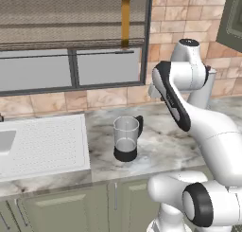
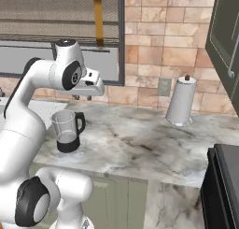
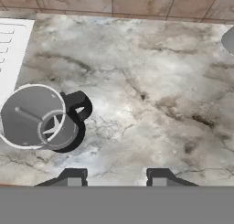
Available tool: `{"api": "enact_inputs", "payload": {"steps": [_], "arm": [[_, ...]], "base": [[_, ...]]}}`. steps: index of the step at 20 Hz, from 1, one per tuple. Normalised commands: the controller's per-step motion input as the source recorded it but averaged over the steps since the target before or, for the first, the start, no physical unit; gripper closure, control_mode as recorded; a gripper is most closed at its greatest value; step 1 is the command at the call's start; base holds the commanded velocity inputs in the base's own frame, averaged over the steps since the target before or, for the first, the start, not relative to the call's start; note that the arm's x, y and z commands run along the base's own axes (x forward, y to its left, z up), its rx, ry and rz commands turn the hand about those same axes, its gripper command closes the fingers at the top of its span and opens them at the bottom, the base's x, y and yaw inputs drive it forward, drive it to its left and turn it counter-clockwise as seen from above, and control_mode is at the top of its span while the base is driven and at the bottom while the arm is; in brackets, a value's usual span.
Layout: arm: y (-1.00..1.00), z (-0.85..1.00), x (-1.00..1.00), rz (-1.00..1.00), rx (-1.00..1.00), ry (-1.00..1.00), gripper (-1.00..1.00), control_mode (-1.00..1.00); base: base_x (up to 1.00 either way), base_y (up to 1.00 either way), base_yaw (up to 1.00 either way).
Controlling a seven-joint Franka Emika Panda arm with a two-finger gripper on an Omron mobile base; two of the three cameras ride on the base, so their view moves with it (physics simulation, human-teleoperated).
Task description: Turn on the sink faucet and place the jug under the water for a few seconds to fill it up.
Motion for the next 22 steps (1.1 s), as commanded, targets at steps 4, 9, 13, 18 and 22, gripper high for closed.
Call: {"api": "enact_inputs", "payload": {"steps": [4,9,13,18,22], "arm": [[0.01,0.0,-0.02,0.0,0.0,-0.02,-1.0,1.0],[0.0,0.0,0.0,0.0,0.0,0.0,-1.0,1.0],[0.0,0.0,0.0,0.0,0.0,0.0,-1.0,1.0],[0.0,0.0,0.0,0.0,0.0,0.0,-1.0,1.0],[0.0,0.0,0.0,0.0,0.0,0.0,-1.0,1.0]], "base": [[-0.13,0.15,0.0],[-0.27,0.75,0.0],[-0.02,1.0,0.0],[0.02,1.0,0.0],[0.01,0.88,0.0]]}}
